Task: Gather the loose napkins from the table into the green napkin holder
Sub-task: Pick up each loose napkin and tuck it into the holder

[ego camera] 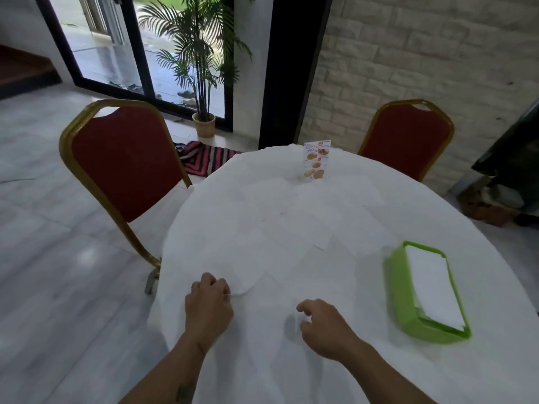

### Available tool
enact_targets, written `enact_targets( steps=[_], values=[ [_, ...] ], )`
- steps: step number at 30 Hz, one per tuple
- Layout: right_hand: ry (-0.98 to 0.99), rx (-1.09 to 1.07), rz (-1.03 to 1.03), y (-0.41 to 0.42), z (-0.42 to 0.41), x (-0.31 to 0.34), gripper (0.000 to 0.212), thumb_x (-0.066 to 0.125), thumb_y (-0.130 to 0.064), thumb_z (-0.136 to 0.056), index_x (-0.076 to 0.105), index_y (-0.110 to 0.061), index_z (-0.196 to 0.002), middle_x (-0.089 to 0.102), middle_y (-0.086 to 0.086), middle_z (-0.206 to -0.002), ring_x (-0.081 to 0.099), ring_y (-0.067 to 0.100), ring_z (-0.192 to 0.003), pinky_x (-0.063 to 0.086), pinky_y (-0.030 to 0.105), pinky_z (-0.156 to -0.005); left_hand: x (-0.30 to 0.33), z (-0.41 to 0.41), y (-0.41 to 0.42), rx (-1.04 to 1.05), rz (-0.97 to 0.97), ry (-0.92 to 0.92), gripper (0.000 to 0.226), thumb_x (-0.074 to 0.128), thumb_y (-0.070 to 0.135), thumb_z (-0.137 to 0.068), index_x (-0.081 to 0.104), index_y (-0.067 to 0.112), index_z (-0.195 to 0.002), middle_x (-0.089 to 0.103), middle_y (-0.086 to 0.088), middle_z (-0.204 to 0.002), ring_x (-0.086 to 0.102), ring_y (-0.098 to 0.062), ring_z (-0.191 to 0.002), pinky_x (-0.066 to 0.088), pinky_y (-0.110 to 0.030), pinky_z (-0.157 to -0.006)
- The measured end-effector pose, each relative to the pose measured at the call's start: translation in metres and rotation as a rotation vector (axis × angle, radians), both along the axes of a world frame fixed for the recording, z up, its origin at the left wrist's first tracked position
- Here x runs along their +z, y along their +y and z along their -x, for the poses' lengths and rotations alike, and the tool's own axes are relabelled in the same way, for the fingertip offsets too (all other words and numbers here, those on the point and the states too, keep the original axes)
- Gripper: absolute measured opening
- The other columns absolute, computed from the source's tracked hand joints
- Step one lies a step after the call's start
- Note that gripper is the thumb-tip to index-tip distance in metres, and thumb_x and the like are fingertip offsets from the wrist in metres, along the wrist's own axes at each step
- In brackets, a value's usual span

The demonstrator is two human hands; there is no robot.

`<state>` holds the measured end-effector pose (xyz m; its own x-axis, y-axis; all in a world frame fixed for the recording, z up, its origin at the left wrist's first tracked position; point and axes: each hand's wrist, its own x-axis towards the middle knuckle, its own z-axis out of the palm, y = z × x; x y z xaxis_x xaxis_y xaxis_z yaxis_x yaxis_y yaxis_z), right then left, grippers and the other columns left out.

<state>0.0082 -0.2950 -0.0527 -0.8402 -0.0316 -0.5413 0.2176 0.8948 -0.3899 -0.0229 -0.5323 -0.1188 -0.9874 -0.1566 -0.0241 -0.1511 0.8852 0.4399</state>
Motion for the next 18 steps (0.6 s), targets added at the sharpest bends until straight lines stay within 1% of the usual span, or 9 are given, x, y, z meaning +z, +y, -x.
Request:
enact_targets(
  steps=[4, 6, 8, 10, 11, 12, 13, 15, 18],
  values=[
    [-0.030, -0.087, 0.082, 0.001, -0.007, -0.004, 0.045, 0.049, -0.018, -0.091, 0.055, -0.020, -0.135, 0.056, 0.002, -0.134, 0.054, 0.018, -0.122, 0.043, 0.026, -0.101, 0.000, -0.008, 0.002, -0.045, -0.029, 0.001, 0.007, 0.050, 0.022, -0.082, 0.058, 0.023, -0.084, 0.052, 0.003, -0.096, 0.046, -0.019, -0.085, 0.043, -0.032, -0.076],
    [-0.050, -0.183, 0.152, 0.002, -0.011, -0.008, 0.044, 0.050, -0.015, -0.089, 0.058, -0.019, -0.133, 0.060, 0.004, -0.129, 0.057, 0.019, -0.118, 0.045, 0.027, -0.097, 0.000, -0.017, 0.005, -0.074, -0.061, -0.010, 0.006, 0.052, 0.022, -0.080, 0.058, 0.022, -0.081, 0.052, 0.004, -0.093, 0.045, -0.017, -0.083, 0.042, -0.031, -0.074],
    [-0.070, -0.294, 0.232, 0.003, -0.017, -0.015, 0.042, 0.054, -0.016, -0.085, 0.063, -0.017, -0.127, 0.065, 0.006, -0.122, 0.062, 0.021, -0.111, 0.049, 0.029, -0.092, -0.001, -0.028, 0.009, -0.091, -0.157, -0.010, 0.005, 0.054, 0.018, -0.076, 0.058, 0.020, -0.077, 0.052, 0.003, -0.090, 0.046, -0.017, -0.081, 0.040, -0.029, -0.072],
    [-0.120, -0.457, 0.364, 0.002, -0.021, -0.020, 0.032, 0.057, -0.013, -0.081, 0.068, -0.014, -0.111, 0.070, 0.008, -0.102, 0.066, 0.021, -0.086, 0.051, 0.029, -0.072, 0.001, -0.040, 0.013, -0.105, -0.312, -0.016, 0.008, 0.054, 0.013, -0.074, 0.056, 0.021, -0.073, 0.053, 0.004, -0.087, 0.051, -0.017, -0.079, 0.040, -0.026, -0.071],
    [-0.148, -0.545, 0.442, -0.001, -0.024, -0.020, 0.021, 0.057, -0.011, -0.082, 0.067, -0.011, -0.100, 0.068, 0.010, -0.089, 0.062, 0.020, -0.072, 0.048, 0.028, -0.063, 0.002, -0.046, 0.015, -0.117, -0.379, -0.034, 0.011, 0.054, 0.012, -0.073, 0.055, 0.023, -0.070, 0.053, 0.005, -0.085, 0.052, -0.015, -0.077, 0.039, -0.024, -0.069],
    [-0.180, -0.629, 0.514, -0.003, -0.025, -0.020, 0.010, 0.056, -0.010, -0.085, 0.063, -0.009, -0.092, 0.065, 0.011, -0.082, 0.058, 0.020, -0.066, 0.045, 0.028, -0.058, 0.004, -0.052, 0.018, -0.134, -0.431, -0.062, 0.013, 0.054, 0.012, -0.073, 0.054, 0.024, -0.069, 0.054, 0.006, -0.084, 0.052, -0.013, -0.076, 0.039, -0.022, -0.067],
    [-0.210, -0.714, 0.583, -0.005, -0.027, -0.021, 0.008, 0.056, -0.011, -0.089, 0.062, -0.006, -0.090, 0.065, 0.013, -0.081, 0.058, 0.021, -0.066, 0.047, 0.029, -0.059, 0.006, -0.058, 0.020, -0.156, -0.468, -0.093, 0.013, 0.054, 0.013, -0.072, 0.054, 0.025, -0.069, 0.054, 0.008, -0.083, 0.053, -0.012, -0.074, 0.039, -0.021, -0.066],
    [-0.252, -0.866, 0.713, -0.006, -0.030, -0.024, 0.017, 0.055, -0.017, -0.096, 0.061, -0.001, -0.098, 0.070, 0.017, -0.091, 0.066, 0.027, -0.077, 0.055, 0.034, -0.069, 0.008, -0.069, 0.024, -0.218, -0.505, -0.129, 0.009, 0.052, 0.016, -0.071, 0.055, 0.025, -0.071, 0.056, 0.009, -0.084, 0.053, -0.010, -0.076, 0.043, -0.023, -0.068],
    [-0.283, -1.031, 0.889, -0.006, -0.037, -0.026, 0.020, 0.056, -0.019, -0.098, 0.061, -0.001, -0.105, 0.070, 0.020, -0.103, 0.068, 0.033, -0.094, 0.059, 0.040, -0.075, 0.011, -0.082, 0.032, -0.315, -0.538, -0.161, 0.010, 0.050, 0.019, -0.070, 0.057, 0.022, -0.076, 0.062, 0.010, -0.091, 0.056, -0.009, -0.085, 0.048, -0.026, -0.077]
  ],
)
